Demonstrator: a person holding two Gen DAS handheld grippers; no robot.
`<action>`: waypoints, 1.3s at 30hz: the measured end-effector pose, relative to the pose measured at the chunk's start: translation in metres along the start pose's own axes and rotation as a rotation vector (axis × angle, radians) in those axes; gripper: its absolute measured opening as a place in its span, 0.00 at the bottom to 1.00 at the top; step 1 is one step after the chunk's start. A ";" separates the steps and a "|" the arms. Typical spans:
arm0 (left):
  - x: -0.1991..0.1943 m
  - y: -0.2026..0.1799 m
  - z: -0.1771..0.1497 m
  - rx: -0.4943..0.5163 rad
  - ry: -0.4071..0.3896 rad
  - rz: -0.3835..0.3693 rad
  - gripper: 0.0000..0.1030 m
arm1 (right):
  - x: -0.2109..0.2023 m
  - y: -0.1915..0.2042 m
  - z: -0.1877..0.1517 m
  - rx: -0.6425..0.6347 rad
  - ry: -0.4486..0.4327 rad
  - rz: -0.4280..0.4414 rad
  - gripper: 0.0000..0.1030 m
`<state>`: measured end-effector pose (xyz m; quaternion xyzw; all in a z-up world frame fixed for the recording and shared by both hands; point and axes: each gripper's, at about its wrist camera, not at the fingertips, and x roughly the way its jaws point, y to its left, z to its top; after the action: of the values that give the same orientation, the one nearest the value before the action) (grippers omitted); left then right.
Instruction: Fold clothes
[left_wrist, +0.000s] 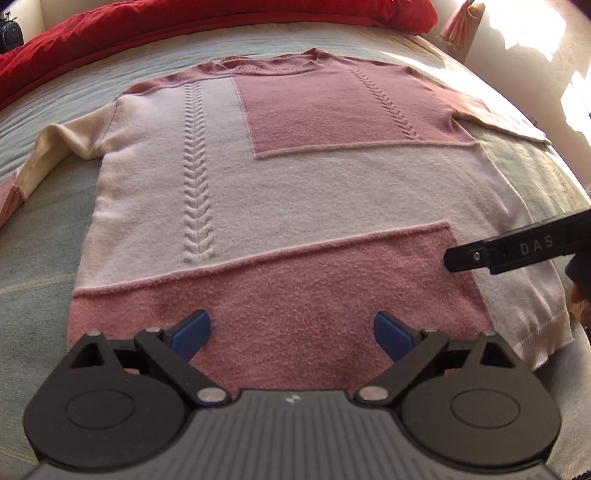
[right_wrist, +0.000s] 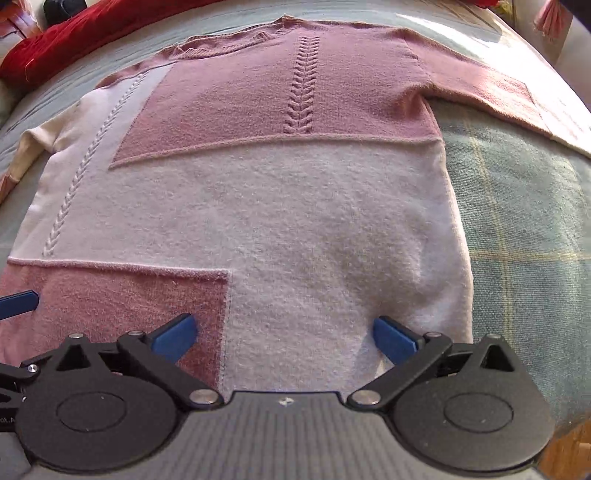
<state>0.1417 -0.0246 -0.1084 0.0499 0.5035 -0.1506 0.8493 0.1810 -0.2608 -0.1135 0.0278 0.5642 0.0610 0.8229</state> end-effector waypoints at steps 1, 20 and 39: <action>-0.001 -0.003 -0.006 0.015 -0.003 0.003 0.92 | 0.000 0.000 -0.001 -0.003 -0.007 -0.003 1.00; -0.036 0.062 0.062 -0.032 -0.199 0.008 0.92 | -0.018 0.002 0.004 0.008 -0.143 0.039 1.00; 0.047 0.122 0.071 -0.202 -0.175 -0.071 0.92 | 0.010 0.010 0.013 -0.040 -0.148 0.024 1.00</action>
<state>0.2597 0.0644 -0.1229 -0.0672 0.4416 -0.1329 0.8847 0.1956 -0.2496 -0.1166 0.0225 0.5001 0.0798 0.8620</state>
